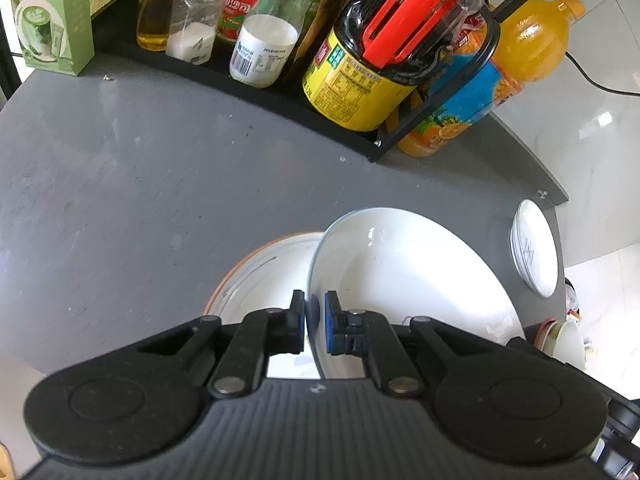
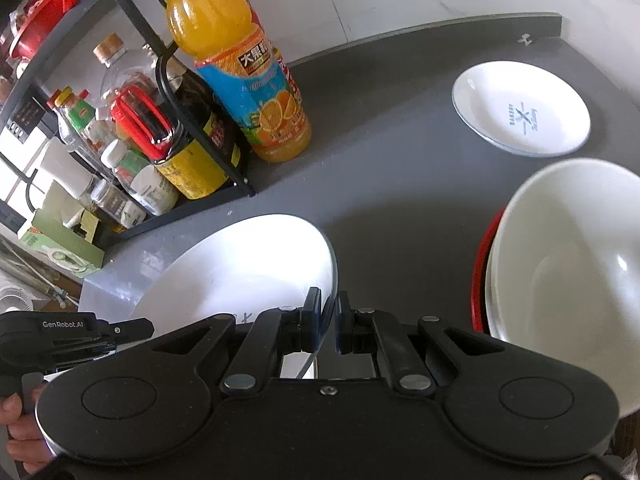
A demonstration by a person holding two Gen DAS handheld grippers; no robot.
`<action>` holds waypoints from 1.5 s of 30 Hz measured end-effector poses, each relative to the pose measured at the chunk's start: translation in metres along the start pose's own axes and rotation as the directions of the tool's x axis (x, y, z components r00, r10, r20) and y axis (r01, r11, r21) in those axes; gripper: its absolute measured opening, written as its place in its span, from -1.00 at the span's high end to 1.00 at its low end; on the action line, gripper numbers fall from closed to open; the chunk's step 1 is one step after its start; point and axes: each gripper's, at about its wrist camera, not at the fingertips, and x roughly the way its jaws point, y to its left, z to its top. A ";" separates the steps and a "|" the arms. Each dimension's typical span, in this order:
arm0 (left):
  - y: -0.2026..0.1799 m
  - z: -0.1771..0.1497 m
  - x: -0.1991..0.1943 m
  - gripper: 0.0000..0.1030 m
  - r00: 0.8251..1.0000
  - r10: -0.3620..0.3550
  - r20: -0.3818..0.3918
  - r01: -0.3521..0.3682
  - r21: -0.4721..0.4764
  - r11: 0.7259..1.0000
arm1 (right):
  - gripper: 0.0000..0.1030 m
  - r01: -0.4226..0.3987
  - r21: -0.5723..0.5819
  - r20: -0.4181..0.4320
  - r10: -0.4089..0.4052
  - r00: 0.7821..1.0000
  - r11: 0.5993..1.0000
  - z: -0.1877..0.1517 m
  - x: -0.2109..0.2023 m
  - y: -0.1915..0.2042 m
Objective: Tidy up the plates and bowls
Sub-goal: 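Carry the 'Sweet' plate across the counter with both grippers and lower it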
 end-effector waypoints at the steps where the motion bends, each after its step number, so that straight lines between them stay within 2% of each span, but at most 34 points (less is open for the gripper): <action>1: 0.001 -0.001 0.000 0.86 1.000 0.000 -0.002 0.000 0.003 1.000 | 0.87 0.003 0.001 0.000 -0.003 1.000 1.000 -0.003 0.000 0.001; 11: 0.015 -0.011 0.002 0.86 1.000 0.003 -0.020 -0.003 0.012 1.000 | 0.86 0.021 -0.015 -0.009 -0.021 1.000 1.000 -0.013 -0.001 0.004; 23: 0.029 -0.020 0.007 0.84 0.998 0.058 -0.030 -0.058 0.023 0.998 | 0.85 0.032 -0.056 -0.052 -0.035 0.998 0.998 -0.034 0.009 0.017; 33: 0.026 -0.025 0.016 0.77 0.994 0.107 -0.017 -0.105 0.076 0.992 | 0.84 0.038 -0.091 -0.078 -0.045 0.996 0.995 -0.044 0.016 0.019; 45: 0.021 -0.029 0.027 0.73 0.994 0.106 -0.015 -0.104 0.102 0.989 | 0.85 0.051 -0.089 -0.056 -0.056 0.997 0.995 -0.046 0.014 0.015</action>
